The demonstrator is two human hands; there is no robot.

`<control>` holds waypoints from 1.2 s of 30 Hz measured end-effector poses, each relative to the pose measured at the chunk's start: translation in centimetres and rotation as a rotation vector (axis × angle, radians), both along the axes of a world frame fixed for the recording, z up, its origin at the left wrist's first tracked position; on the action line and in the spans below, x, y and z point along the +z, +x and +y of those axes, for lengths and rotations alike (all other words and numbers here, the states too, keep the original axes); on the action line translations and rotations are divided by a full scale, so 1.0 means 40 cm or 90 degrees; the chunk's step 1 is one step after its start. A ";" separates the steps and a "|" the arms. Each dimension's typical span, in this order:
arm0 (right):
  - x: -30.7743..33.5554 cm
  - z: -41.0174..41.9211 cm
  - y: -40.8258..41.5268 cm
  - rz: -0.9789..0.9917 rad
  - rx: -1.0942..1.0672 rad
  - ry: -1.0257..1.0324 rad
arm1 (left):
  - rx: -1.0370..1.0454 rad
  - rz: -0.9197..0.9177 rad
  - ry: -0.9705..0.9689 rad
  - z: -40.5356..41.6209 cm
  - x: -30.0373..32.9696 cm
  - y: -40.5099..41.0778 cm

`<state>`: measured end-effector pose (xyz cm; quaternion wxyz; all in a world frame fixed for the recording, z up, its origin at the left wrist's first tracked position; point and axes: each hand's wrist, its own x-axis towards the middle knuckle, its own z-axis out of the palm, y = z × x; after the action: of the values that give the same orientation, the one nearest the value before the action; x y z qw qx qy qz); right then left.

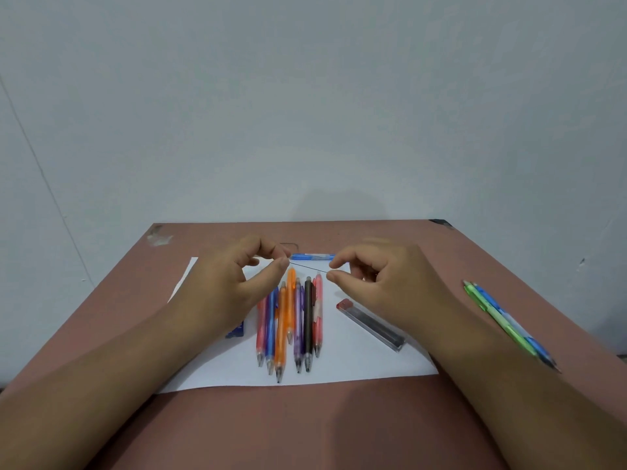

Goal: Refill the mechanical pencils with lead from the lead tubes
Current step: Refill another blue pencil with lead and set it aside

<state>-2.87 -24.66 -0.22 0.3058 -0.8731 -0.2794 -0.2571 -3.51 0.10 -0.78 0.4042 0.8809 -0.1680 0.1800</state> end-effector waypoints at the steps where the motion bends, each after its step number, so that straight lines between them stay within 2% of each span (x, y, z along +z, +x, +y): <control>1: -0.004 0.002 0.002 0.000 0.010 0.004 | -0.001 -0.027 0.014 -0.001 -0.003 0.001; 9: -0.014 0.029 0.003 -0.083 0.022 -0.021 | -0.050 -0.195 0.050 -0.013 -0.002 -0.005; 19: -0.009 0.050 -0.005 -0.178 -0.008 -0.060 | -0.044 -0.263 0.062 -0.021 0.009 -0.018; 24: -0.017 0.038 0.007 -0.146 -0.009 -0.025 | -0.046 -0.117 -0.011 -0.011 0.022 -0.027; 27: -0.015 0.025 0.016 -0.117 -0.020 0.018 | -0.025 -0.073 -0.022 0.001 0.033 -0.024; 32: -0.010 0.002 0.017 -0.077 -0.084 0.178 | 0.006 0.000 0.072 0.006 0.081 -0.027; 36: -0.003 -0.011 0.016 -0.038 -0.110 0.221 | 0.033 0.070 0.159 -0.022 0.131 0.005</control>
<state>-2.22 -25.08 -0.33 0.4203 -0.8201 -0.1636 -0.3523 -3.32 -0.80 4.47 0.2953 0.9370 -0.1439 0.1193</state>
